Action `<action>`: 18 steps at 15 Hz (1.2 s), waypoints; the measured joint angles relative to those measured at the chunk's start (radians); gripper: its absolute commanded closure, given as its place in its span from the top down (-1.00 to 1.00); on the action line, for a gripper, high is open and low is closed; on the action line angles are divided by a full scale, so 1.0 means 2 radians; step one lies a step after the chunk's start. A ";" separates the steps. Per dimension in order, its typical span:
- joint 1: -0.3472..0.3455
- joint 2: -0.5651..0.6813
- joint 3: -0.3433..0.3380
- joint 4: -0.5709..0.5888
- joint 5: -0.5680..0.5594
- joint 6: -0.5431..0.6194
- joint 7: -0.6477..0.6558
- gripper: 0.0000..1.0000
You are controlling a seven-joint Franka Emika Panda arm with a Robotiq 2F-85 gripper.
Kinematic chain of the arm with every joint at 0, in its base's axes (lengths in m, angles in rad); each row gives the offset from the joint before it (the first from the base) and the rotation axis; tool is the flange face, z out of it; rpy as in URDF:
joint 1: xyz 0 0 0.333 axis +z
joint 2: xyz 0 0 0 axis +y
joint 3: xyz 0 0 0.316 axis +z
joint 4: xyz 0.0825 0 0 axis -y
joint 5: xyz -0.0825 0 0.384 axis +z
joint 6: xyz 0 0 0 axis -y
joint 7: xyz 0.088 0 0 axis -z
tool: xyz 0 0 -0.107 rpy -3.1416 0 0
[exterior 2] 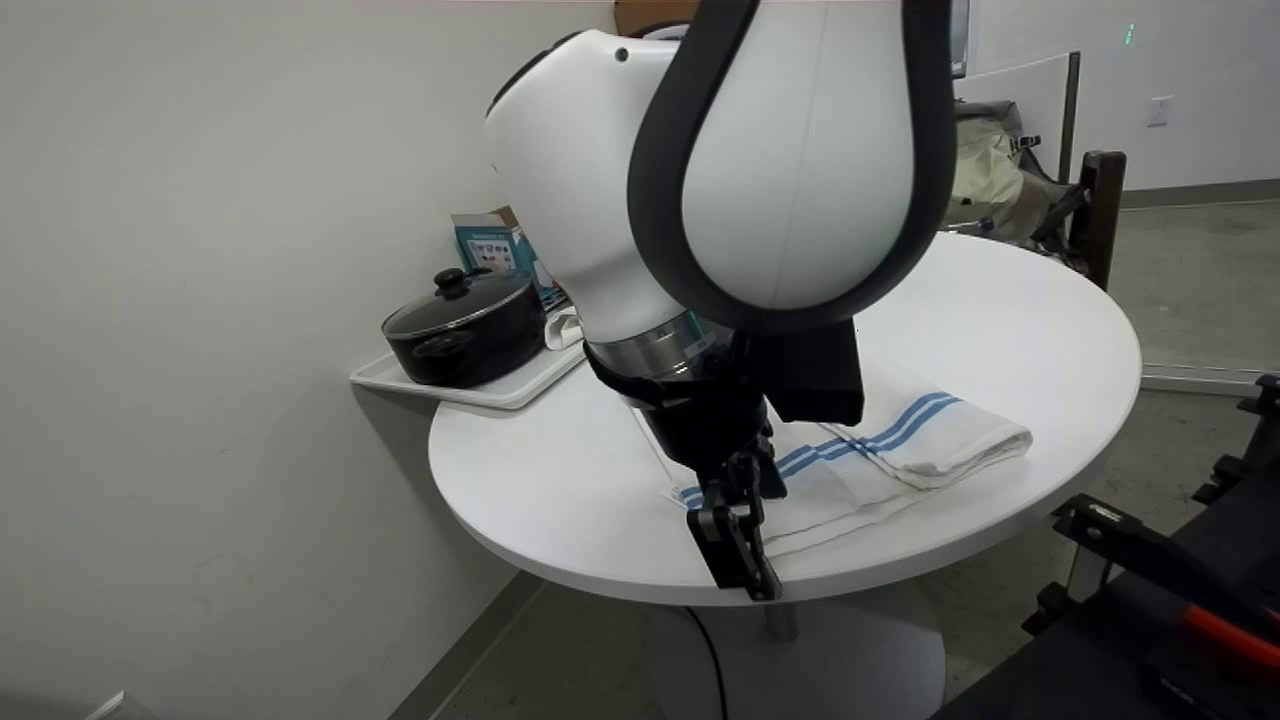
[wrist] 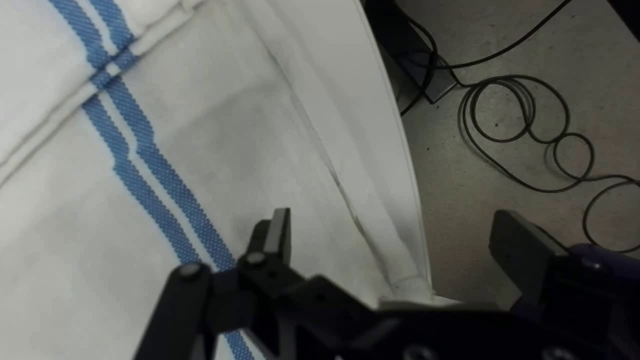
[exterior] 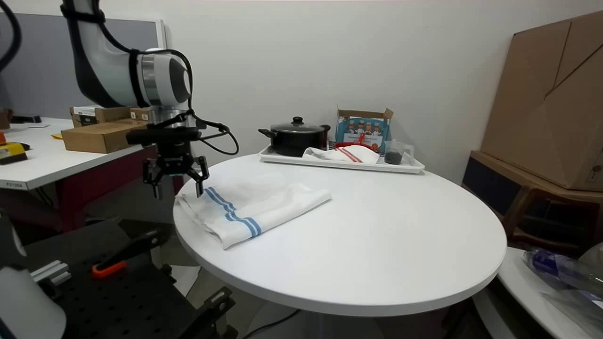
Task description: Fold the towel on the table
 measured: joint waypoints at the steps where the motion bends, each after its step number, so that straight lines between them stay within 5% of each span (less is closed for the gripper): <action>1: 0.002 0.001 -0.002 0.000 -0.002 0.002 0.000 1.00; 3: 0.004 0.002 -0.005 0.000 -0.004 0.006 0.000 0.84; 4: 0.006 0.002 -0.007 0.000 -0.005 0.008 0.000 0.48; 6: 0.007 0.003 -0.008 0.001 -0.005 0.012 0.000 0.31; 14: 0.010 0.006 -0.008 0.001 -0.005 0.024 0.000 -0.89; 18: 0.010 0.006 -0.009 0.001 -0.005 0.028 0.000 -1.00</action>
